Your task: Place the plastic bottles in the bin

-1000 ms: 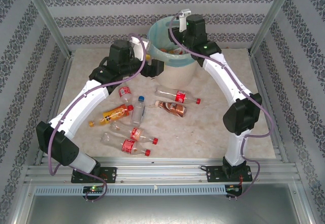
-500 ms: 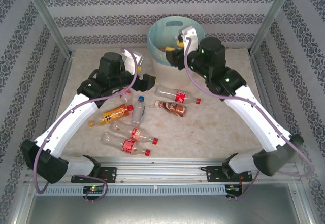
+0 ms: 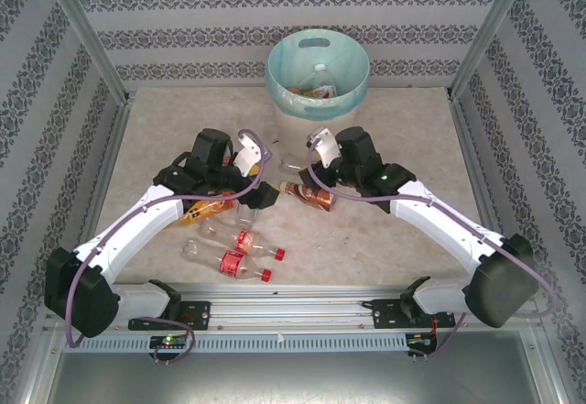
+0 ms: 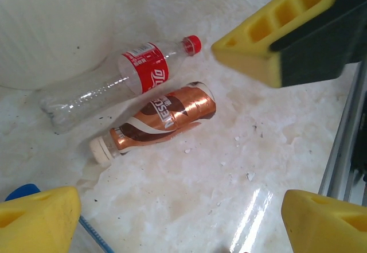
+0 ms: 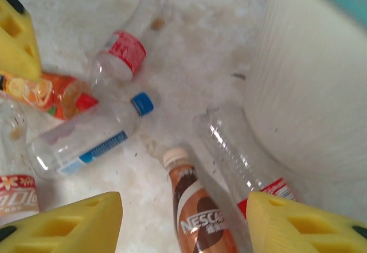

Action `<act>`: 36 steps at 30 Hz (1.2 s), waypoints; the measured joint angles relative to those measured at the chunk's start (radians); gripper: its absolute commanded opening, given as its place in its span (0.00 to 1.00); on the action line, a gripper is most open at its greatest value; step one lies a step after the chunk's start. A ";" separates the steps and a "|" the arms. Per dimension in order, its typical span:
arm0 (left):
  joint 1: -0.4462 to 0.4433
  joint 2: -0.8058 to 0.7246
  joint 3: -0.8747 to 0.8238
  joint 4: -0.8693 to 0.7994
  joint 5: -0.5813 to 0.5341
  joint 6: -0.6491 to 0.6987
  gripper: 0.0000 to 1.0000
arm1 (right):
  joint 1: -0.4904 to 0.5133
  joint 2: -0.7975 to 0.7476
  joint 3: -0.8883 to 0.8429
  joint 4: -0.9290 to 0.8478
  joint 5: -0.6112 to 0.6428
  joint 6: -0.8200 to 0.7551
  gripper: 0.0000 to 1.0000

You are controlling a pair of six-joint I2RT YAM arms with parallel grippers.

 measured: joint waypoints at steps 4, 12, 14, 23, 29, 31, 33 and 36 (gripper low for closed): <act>-0.005 0.000 -0.009 0.016 0.011 0.021 0.92 | 0.000 0.053 -0.034 -0.003 0.004 -0.011 0.65; -0.011 0.006 -0.010 0.037 0.010 0.023 0.92 | 0.020 0.166 -0.042 -0.009 0.040 -0.031 0.69; -0.016 0.015 -0.010 0.037 0.010 0.023 0.92 | 0.020 0.190 -0.042 -0.013 0.057 -0.034 0.69; -0.018 0.025 -0.010 0.036 -0.006 0.026 0.92 | 0.020 0.253 -0.048 -0.053 0.138 -0.034 0.71; -0.018 0.026 -0.010 0.036 -0.010 0.026 0.92 | 0.020 0.259 -0.065 -0.076 0.169 -0.033 0.72; -0.018 0.027 -0.010 0.036 -0.010 0.026 0.92 | 0.020 0.259 -0.068 -0.085 0.171 -0.034 0.72; -0.018 0.027 -0.010 0.036 -0.013 0.026 0.92 | 0.020 0.259 -0.068 -0.092 0.171 -0.034 0.71; -0.018 0.027 -0.010 0.036 -0.014 0.026 0.92 | 0.020 0.267 -0.068 -0.101 0.170 -0.034 0.71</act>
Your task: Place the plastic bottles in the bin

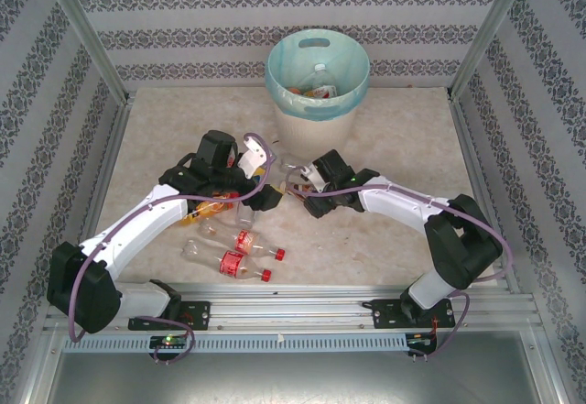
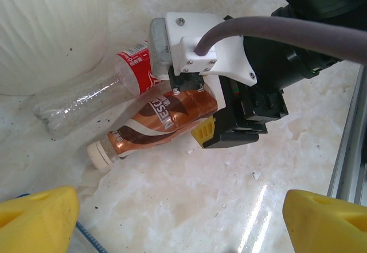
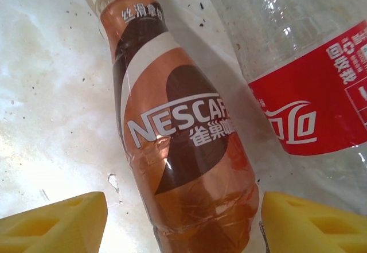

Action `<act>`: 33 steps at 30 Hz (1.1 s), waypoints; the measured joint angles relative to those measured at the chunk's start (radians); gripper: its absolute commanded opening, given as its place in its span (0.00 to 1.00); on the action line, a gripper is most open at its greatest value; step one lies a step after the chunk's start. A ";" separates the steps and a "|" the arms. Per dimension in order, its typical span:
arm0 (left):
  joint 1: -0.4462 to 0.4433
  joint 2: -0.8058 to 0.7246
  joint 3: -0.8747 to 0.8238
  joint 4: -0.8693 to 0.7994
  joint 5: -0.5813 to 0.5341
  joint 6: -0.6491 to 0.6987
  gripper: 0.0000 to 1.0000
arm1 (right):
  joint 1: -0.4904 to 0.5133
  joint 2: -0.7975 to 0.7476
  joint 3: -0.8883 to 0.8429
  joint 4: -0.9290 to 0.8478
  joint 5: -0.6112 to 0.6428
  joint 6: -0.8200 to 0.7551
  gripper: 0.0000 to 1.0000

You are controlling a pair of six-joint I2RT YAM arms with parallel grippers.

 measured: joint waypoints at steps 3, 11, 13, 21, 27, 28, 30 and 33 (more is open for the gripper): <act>-0.001 0.000 0.000 0.000 -0.003 0.000 0.92 | 0.000 0.026 0.001 -0.014 0.000 -0.001 0.71; -0.011 0.000 0.000 0.000 -0.008 0.000 0.92 | 0.000 0.108 0.026 -0.063 -0.003 -0.004 0.69; -0.011 0.000 0.000 0.000 -0.015 0.000 0.93 | 0.005 0.117 0.038 -0.066 -0.002 -0.004 0.67; -0.011 0.000 0.000 0.000 -0.029 0.018 0.93 | 0.022 0.114 0.047 -0.072 -0.002 -0.005 0.53; -0.011 -0.001 0.000 0.000 -0.030 0.019 0.93 | 0.045 0.052 0.041 -0.088 -0.003 -0.012 0.50; -0.011 -0.002 0.000 0.000 -0.031 0.019 0.93 | 0.048 0.036 0.040 -0.093 -0.003 -0.013 0.50; -0.011 -0.007 0.000 0.000 -0.040 0.021 0.93 | 0.056 0.005 0.037 -0.097 -0.008 -0.019 0.49; -0.011 -0.027 0.000 0.000 -0.054 0.022 0.92 | 0.068 -0.044 0.034 -0.110 -0.021 -0.025 0.48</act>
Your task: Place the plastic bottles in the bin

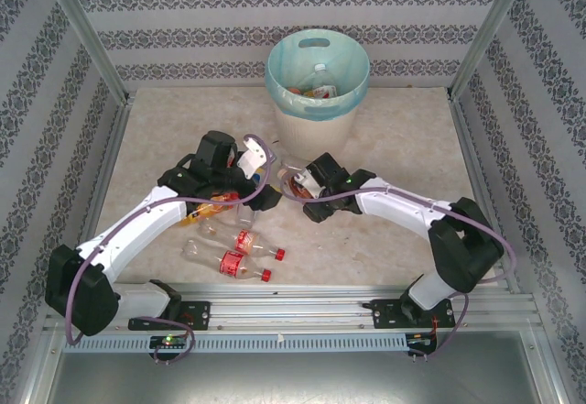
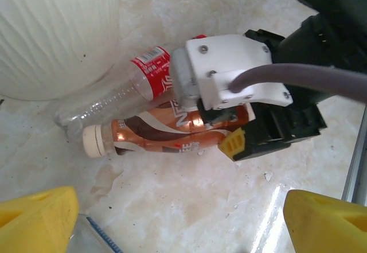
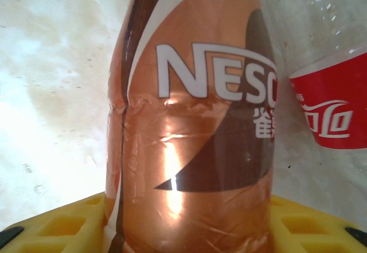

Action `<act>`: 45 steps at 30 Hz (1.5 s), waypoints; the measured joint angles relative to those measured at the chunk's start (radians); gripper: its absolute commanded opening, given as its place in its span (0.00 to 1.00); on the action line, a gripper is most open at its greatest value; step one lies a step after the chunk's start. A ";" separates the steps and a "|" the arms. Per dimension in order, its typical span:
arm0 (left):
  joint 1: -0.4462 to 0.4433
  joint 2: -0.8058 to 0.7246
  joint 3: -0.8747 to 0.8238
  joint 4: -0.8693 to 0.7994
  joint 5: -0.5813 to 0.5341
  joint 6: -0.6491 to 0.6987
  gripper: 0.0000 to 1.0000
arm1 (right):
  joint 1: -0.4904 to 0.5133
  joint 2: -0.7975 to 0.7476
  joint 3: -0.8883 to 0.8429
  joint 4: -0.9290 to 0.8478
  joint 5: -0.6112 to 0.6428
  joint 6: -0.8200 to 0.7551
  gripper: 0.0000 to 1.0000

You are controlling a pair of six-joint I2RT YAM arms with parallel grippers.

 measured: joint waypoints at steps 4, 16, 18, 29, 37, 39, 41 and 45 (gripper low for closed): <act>0.000 -0.066 0.001 0.004 -0.022 0.000 0.92 | 0.019 -0.095 -0.004 -0.011 -0.044 -0.004 0.46; 0.000 -0.209 0.164 0.184 -0.083 -0.035 0.93 | 0.019 -0.386 0.198 0.005 -0.082 0.020 0.45; 0.000 -0.175 0.211 0.191 -0.099 -0.047 0.93 | 0.000 -0.385 0.278 0.019 -0.076 0.033 0.45; 0.000 0.146 0.455 0.162 -0.150 -0.156 0.91 | -0.296 -0.125 0.680 0.023 -0.061 0.210 0.44; 0.000 0.308 0.610 0.093 -0.179 -0.210 0.89 | -0.381 0.123 0.835 -0.045 -0.067 0.285 0.44; 0.000 0.323 0.629 0.081 -0.183 -0.216 0.89 | -0.383 0.184 0.897 -0.072 -0.070 0.285 0.45; 0.000 0.326 0.632 0.077 -0.184 -0.219 0.90 | -0.383 0.242 0.964 -0.100 -0.074 0.285 0.47; 0.000 0.325 0.632 0.070 -0.191 -0.219 0.91 | -0.383 0.328 1.074 -0.154 -0.089 0.285 0.53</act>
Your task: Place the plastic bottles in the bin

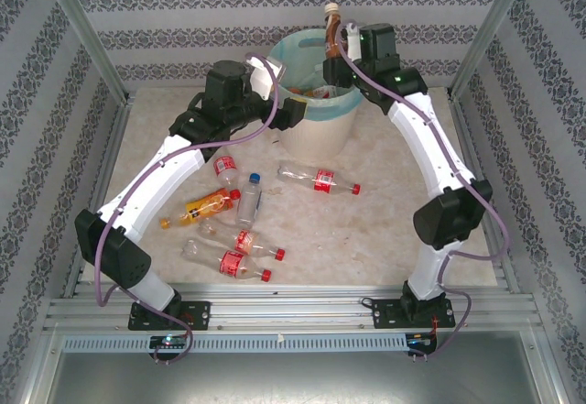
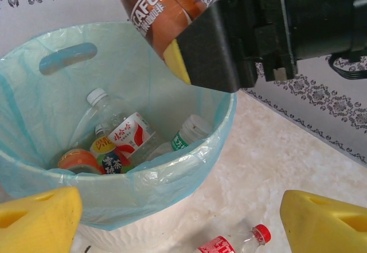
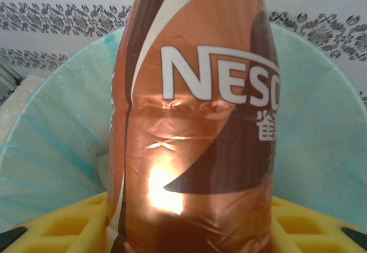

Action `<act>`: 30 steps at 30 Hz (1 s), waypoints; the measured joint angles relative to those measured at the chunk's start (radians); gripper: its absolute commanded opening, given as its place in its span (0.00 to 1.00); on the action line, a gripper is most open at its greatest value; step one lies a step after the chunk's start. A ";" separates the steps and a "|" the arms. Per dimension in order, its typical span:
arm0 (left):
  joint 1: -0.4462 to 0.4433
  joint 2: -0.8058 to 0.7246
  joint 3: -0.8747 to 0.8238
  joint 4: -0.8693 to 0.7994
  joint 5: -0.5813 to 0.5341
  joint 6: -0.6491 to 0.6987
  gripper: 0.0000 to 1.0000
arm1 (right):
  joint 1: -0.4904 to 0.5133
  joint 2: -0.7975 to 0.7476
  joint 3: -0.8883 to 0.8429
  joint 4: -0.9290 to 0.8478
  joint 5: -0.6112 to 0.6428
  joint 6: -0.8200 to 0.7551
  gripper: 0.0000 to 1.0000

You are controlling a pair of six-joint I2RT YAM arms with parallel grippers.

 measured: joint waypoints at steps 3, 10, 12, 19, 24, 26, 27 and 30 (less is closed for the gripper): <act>0.000 0.000 0.000 -0.004 -0.010 0.000 0.91 | 0.001 0.021 0.024 -0.027 -0.006 -0.003 0.61; 0.001 -0.008 -0.012 -0.005 -0.018 0.000 0.91 | 0.019 0.021 0.035 -0.046 -0.006 -0.005 0.68; 0.001 -0.014 -0.023 -0.004 -0.018 0.000 0.91 | 0.020 0.021 0.035 -0.048 -0.006 -0.008 0.68; 0.003 -0.018 -0.037 -0.004 -0.018 0.000 0.91 | 0.020 0.021 0.035 -0.048 -0.006 -0.012 0.69; 0.008 -0.018 -0.040 -0.004 -0.019 0.000 0.91 | 0.020 0.021 0.035 -0.048 -0.006 -0.012 0.69; 0.012 -0.018 -0.040 -0.004 -0.018 0.000 0.91 | 0.020 0.021 0.035 -0.048 -0.006 -0.012 0.69; 0.013 -0.018 -0.040 -0.004 -0.019 0.000 0.91 | 0.021 0.021 0.035 -0.048 -0.006 -0.012 0.68; 0.014 -0.018 -0.040 -0.005 -0.019 -0.006 0.90 | 0.028 0.020 0.035 -0.048 -0.008 -0.012 0.68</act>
